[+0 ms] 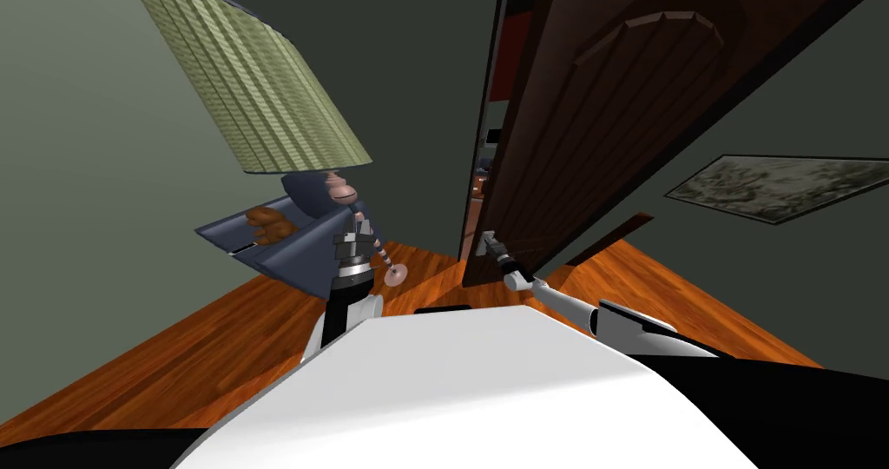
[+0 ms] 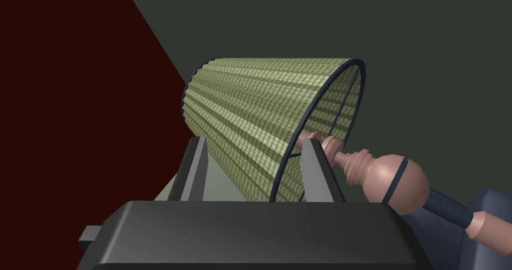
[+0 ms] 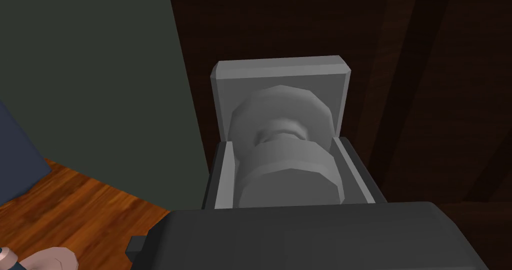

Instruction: Pull the door open

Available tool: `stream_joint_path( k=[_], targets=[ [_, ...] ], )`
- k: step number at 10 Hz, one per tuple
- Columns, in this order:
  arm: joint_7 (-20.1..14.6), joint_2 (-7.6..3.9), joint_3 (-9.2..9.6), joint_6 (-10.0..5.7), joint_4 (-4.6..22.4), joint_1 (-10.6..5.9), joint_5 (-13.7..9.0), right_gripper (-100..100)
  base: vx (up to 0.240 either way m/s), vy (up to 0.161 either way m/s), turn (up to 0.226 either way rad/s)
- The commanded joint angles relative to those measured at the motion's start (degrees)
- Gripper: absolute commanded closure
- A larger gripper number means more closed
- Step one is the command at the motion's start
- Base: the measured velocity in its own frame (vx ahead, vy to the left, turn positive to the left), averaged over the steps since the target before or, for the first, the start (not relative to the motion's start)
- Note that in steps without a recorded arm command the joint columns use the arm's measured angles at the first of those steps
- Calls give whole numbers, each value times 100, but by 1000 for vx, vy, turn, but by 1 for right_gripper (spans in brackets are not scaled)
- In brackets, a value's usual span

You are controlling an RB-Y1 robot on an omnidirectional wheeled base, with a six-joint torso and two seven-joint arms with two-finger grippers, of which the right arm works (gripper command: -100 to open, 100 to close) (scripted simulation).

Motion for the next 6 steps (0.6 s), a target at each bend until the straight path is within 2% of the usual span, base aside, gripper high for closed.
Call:
stream_joint_path(
  k=[1,6],
  targets=[
    [-86,-104,109,-87,-67,23,34,100,-155,-101,141],
    [-354,-427,447,-360,-275,95,139,100,-220,-117,143]
  ],
)
